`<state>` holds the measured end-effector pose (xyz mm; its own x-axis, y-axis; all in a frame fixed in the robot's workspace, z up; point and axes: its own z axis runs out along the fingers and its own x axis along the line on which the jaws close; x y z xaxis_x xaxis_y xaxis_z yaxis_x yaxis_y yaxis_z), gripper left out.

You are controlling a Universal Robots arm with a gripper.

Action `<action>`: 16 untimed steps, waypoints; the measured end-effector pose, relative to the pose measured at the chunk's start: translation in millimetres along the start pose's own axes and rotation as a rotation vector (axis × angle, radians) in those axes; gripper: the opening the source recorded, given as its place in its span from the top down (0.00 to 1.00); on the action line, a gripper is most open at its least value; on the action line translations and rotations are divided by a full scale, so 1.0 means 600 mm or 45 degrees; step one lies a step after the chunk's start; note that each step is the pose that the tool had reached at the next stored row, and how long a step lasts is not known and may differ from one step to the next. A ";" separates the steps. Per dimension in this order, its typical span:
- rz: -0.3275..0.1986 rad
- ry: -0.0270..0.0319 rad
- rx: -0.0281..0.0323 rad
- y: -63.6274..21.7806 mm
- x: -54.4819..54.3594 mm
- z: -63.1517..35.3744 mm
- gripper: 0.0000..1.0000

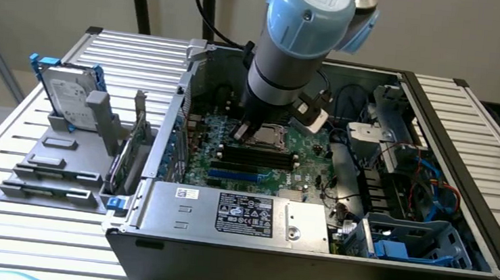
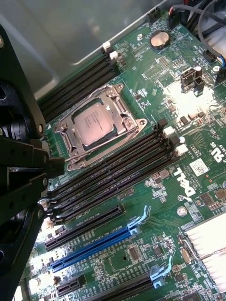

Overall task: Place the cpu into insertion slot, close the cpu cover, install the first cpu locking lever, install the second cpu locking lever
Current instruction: 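Install the second cpu locking lever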

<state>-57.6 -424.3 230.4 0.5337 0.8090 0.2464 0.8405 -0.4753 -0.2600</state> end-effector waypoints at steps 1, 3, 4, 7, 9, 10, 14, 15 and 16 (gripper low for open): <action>0.002 -0.0036 -0.0030 0.000 0.000 0.001 0.89; 0.005 -0.0098 -0.0080 0.001 -0.001 0.004 0.89; 0.006 -0.0124 -0.0099 0.001 -0.002 0.006 0.89; 0.007 -0.0181 -0.0138 -0.001 -0.004 0.010 0.89; 0.008 -0.0202 -0.0152 -0.003 -0.007 0.013 0.89; 0.008 -0.0208 -0.0156 -0.004 -0.009 0.014 0.89; 0.008 -0.0216 -0.0159 -0.007 -0.008 0.018 0.89; 0.008 -0.0215 -0.0159 -0.007 -0.007 0.019 0.89; 0.008 -0.0214 -0.0159 -0.007 -0.007 0.020 0.89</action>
<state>-64.5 -421.3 219.6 0.5373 0.8117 0.2290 0.8384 -0.4845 -0.2497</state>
